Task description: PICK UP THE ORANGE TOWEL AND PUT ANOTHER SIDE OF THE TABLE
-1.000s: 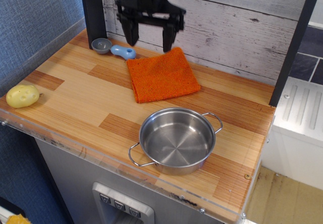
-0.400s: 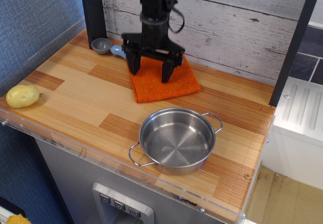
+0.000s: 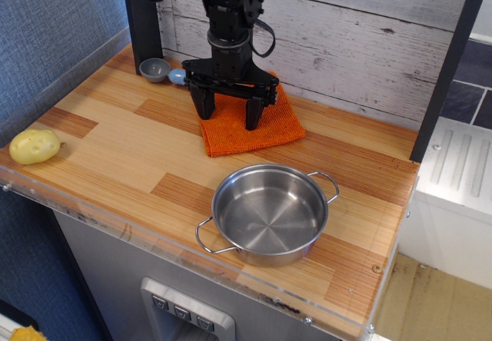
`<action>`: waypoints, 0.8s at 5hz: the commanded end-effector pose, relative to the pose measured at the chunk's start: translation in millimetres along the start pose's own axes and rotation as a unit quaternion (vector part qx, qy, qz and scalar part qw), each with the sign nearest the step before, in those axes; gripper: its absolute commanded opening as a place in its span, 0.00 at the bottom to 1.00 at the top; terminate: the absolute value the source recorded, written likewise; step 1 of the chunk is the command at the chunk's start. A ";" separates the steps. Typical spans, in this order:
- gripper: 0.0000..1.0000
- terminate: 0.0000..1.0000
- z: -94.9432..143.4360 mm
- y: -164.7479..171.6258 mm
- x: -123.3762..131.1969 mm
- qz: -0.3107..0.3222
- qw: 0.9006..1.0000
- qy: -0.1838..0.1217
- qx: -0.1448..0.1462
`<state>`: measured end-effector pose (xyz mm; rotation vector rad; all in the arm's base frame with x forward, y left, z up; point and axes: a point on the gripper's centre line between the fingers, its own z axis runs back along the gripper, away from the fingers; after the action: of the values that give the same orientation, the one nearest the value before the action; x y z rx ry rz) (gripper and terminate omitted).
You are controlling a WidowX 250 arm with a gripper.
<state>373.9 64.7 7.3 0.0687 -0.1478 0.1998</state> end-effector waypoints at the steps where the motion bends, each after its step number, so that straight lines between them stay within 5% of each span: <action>1: 1.00 0.00 14.7 22.3 -24.5 0.016 1.000 -0.010 0.019; 2: 1.00 0.00 21.2 29.0 -40.6 0.007 0.998 -0.020 0.058; 4: 1.00 0.00 32.0 43.7 -75.0 0.025 0.997 -0.019 0.068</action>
<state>280.9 86.0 15.3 0.1969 -0.1187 0.2541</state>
